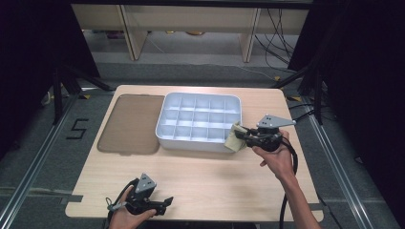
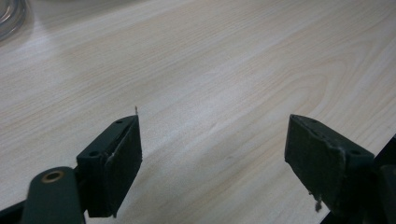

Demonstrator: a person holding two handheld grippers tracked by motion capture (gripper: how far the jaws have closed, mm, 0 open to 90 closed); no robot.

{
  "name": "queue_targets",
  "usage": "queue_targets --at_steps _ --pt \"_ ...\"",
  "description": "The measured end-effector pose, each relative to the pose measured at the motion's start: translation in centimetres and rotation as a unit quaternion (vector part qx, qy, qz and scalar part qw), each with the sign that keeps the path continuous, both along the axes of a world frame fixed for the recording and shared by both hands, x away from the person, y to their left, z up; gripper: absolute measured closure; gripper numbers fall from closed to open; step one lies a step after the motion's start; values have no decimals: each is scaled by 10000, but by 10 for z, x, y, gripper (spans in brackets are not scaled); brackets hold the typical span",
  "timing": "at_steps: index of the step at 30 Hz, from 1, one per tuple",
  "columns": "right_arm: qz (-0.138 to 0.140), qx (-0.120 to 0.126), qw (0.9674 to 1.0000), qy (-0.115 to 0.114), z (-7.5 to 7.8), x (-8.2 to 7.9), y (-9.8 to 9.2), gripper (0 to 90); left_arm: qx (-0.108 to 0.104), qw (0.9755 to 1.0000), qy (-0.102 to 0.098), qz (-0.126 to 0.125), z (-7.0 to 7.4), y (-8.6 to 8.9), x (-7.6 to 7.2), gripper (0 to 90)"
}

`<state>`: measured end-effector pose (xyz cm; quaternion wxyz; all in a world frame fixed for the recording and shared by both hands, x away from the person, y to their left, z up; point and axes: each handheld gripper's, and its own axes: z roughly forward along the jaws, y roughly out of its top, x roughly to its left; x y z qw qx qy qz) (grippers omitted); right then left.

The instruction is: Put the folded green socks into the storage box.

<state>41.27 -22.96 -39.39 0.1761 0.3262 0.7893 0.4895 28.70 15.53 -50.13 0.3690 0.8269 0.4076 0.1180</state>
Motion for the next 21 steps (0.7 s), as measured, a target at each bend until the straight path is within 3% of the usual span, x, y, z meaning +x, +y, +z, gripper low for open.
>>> queue_targets --at_steps 2,6,8,9,10,11,14,15,16,17,19,21 --pt "-8 40 10000 47 1 4 0 759 -24 10000 5 14 0 -1 0 185" --pt "11 -15 10000 -98 1 11 0 759 -72 10000 -5 51 -1 -2 -1 186" --pt "-86 50 9999 -110 1 12 2 759 7 10000 -6 -5 0 -1 0 186" --pt "-116 1 9999 -8 3 11 1 759 22 10000 2 -16 0 -1 0 186" --pt "-116 -34 9999 -65 3 13 1 759 22 10000 2 -16 0 -1 0 186" --pt "-188 12 9998 -62 3 14 2 759 -86 9999 -37 55 -1 -2 -1 186" --pt "-258 69 9996 -116 3 17 2 759 -92 9999 4 47 -1 -3 -1 186" --pt "-166 -69 9997 -160 4 21 -1 759 -21 10000 21 10 -2 -3 -1 186" --pt "-279 33 9995 -119 3 21 2 759 -21 10000 21 10 -2 -3 -1 187" --pt "-270 -97 9993 -223 3 25 0 759 34 10000 32 -38 -1 -3 -1 186" --pt "-332 -60 9993 -149 0 28 2 759 -83 10000 0 14 -1 -4 -1 187" --pt "-407 -147 9989 -173 -3 33 3 759 -56 10000 22 1 -1 -3 -1 186"
